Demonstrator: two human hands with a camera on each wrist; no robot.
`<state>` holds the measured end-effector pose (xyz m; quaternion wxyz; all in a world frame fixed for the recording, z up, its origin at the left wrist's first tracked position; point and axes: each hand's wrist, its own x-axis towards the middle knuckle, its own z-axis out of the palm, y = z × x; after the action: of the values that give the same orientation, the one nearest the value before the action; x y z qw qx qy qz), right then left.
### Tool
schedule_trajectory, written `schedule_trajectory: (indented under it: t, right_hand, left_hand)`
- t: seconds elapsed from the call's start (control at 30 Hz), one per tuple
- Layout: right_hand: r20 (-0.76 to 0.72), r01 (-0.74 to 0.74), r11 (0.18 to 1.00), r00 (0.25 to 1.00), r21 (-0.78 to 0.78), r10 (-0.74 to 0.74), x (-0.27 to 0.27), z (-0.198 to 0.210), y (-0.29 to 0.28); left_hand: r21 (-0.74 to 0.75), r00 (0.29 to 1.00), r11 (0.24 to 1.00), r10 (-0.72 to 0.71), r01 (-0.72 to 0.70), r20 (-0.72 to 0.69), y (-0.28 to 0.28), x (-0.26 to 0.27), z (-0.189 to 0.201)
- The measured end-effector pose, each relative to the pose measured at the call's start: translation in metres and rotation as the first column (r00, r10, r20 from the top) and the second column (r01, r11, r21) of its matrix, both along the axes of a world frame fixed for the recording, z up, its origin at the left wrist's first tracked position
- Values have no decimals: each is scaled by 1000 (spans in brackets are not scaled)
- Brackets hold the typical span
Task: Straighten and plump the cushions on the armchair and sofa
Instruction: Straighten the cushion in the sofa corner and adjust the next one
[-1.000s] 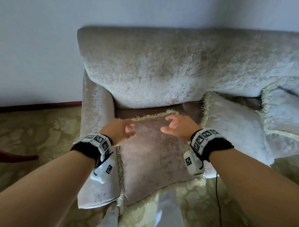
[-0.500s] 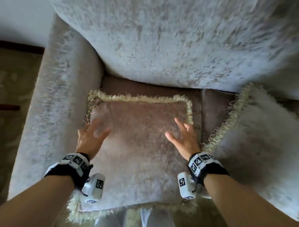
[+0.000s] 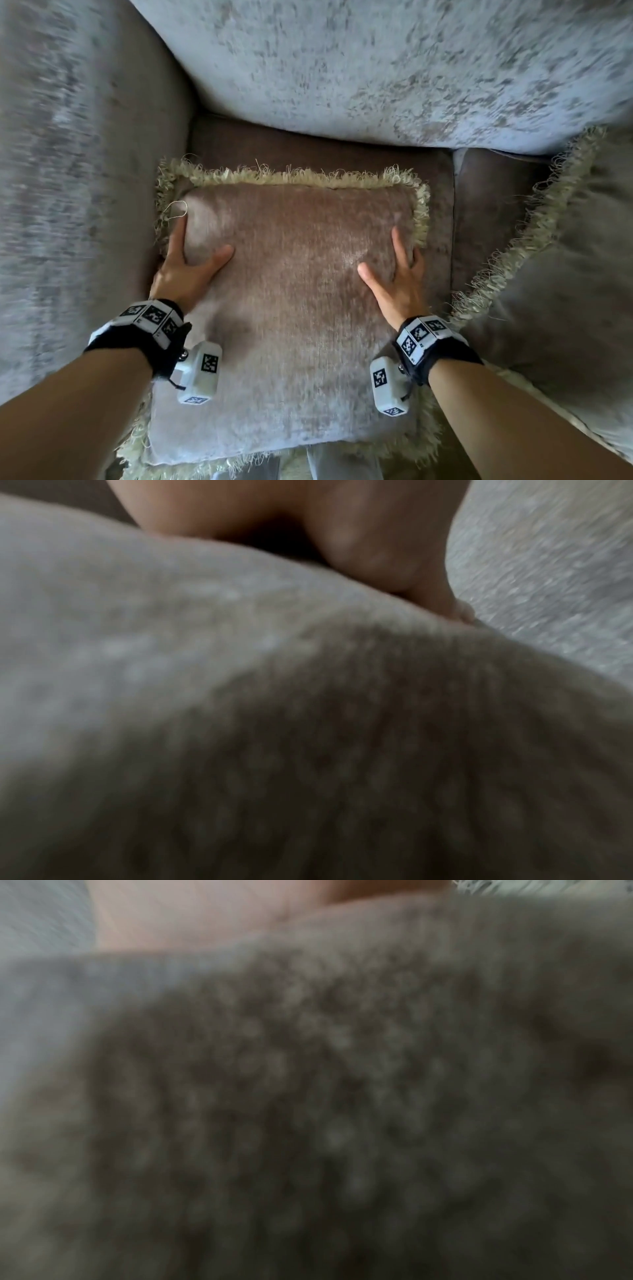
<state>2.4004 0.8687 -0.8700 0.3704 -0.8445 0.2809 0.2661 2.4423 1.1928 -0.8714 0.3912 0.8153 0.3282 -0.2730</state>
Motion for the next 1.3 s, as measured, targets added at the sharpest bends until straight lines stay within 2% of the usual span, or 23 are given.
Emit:
schedule_trajectory:
  t: [0.17, 0.3, 0.47, 0.53, 0.67, 0.77, 0.83, 0.9, 1.07, 1.13, 1.23, 1.3]
  right_hand:
    - [40, 22, 998, 999, 54, -25, 0, 2, -3]
    - [153, 92, 985, 982, 145, -114, 2, 29, 1]
    - [330, 137, 990, 933, 43, -144, 28, 84, -2]
    - [459, 157, 987, 875, 28, -152, 47, 104, -5]
    - [733, 128, 992, 676, -6, -82, 86, 129, -12]
    - [801, 165, 986, 592, -5, -95, 111, 136, -18]
    - [831, 161, 987, 549, -1, -88, 124, 133, -22]
    - [836, 149, 989, 540, 17, -96, 135, 122, -25]
    - [765, 162, 985, 626, 59, -149, 155, 94, -31]
    - [750, 155, 987, 649, 33, -127, 162, 87, -37]
    - [747, 130, 991, 660, -4, -83, 166, 83, -45]
    - [751, 119, 993, 656, -7, -73, 163, 86, -48]
  left_hand:
    - [-33, 998, 999, 22, -20, 57, -2, -2, 6]
    - [-16, 987, 1000, 6, -4, 160, -9, 3, 35]
    - [-14, 921, 1000, 6, -1, 390, -22, 32, 83]
    - [-57, 846, 998, 28, 3, 533, -25, 52, 97]
    - [-168, 588, 976, 56, 137, 807, -28, 93, 115]
    - [-78, 409, 974, -16, 212, 913, -31, 119, 125]
    - [-51, 343, 969, -36, 242, 939, -36, 134, 125]
    - [-72, 344, 961, -26, 268, 939, -41, 146, 119]
    - [-161, 501, 963, 32, 216, 865, -50, 168, 93]
    - [-146, 503, 967, 22, 209, 864, -51, 175, 85]
    - [-74, 463, 975, -32, 209, 886, -51, 178, 79]
    - [-47, 482, 986, -36, 157, 875, -54, 175, 80]
